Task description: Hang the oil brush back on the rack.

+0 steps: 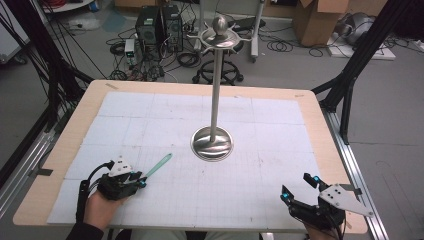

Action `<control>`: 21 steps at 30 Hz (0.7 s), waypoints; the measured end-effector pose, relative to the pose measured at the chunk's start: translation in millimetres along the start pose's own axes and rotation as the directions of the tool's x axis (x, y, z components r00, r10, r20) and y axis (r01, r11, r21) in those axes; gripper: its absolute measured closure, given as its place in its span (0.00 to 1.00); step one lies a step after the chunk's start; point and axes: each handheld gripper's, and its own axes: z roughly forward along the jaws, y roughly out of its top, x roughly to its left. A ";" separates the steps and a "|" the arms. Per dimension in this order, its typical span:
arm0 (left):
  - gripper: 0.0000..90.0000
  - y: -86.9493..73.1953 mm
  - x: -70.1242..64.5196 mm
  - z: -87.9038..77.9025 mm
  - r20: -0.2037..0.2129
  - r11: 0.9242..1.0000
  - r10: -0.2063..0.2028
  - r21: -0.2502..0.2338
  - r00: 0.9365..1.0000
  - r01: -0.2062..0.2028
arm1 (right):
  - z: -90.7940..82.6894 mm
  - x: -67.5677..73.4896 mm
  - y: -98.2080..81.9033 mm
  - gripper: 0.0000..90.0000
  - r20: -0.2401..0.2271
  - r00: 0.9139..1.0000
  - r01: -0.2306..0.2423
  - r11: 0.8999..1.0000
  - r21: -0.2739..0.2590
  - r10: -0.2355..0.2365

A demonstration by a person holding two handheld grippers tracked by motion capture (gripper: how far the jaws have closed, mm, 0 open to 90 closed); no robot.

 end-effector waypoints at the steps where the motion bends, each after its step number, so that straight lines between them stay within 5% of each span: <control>1: 0.81 0.1 -0.2 0.2 0.003 1.000 -0.005 -0.002 1.000 0.005 | 0.0 0.2 0.0 0.21 0.001 1.000 -0.001 1.000 -0.001 0.001; 15: 0.91 0.8 2.6 -0.9 0.031 0.998 -0.061 -0.002 0.998 0.061 | -0.5 0.2 0.6 0.21 0.000 1.000 -0.001 1.000 -0.003 0.001; 21: 0.91 2.2 5.9 -12.5 0.072 0.987 -0.122 -0.099 0.990 0.129 | -0.7 0.5 0.9 0.21 0.000 1.000 -0.002 1.000 -0.007 0.002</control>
